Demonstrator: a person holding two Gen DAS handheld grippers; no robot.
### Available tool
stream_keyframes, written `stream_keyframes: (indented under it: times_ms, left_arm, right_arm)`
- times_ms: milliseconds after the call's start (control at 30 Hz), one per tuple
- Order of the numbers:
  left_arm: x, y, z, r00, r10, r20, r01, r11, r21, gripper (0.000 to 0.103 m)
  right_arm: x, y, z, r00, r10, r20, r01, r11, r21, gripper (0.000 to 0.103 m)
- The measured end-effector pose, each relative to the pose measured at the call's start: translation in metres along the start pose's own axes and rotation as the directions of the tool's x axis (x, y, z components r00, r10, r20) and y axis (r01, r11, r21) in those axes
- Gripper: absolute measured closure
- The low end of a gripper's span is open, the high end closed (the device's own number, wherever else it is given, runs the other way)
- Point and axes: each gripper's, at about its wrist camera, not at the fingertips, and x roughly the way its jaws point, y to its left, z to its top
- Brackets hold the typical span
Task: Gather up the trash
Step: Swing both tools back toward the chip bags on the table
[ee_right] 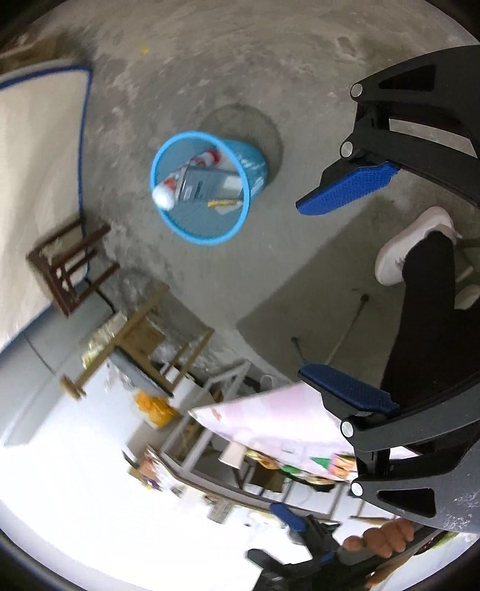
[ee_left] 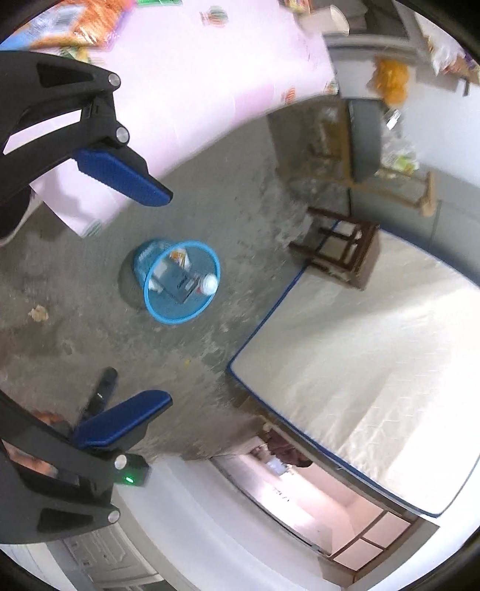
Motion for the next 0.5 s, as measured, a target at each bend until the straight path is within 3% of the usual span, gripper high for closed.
stream_keyframes:
  times_ms: [200, 400, 500]
  left_arm:
    - [-0.083, 0.034, -0.036, 0.986, 0.111, 0.124, -0.112, 0.994, 0.005, 0.006]
    - [-0.164, 0.083, -0.081, 0.940, 0.253, 0.228, -0.241, 0.967, -0.082, 0.006]
    - [-0.194, 0.115, -0.106, 0.906, 0.350, 0.239, -0.317, 0.934, -0.166, 0.006]
  right_arm:
    - [0.000, 0.041, -0.005, 0.999, 0.031, -0.010, -0.032, 0.997, -0.073, 0.023]
    - [0.006, 0.092, -0.024, 0.994, 0.097, -0.047, -0.103, 0.982, -0.157, 0.023]
    - [0.022, 0.125, -0.035, 0.983, 0.145, -0.113, -0.166, 0.965, -0.203, 0.023]
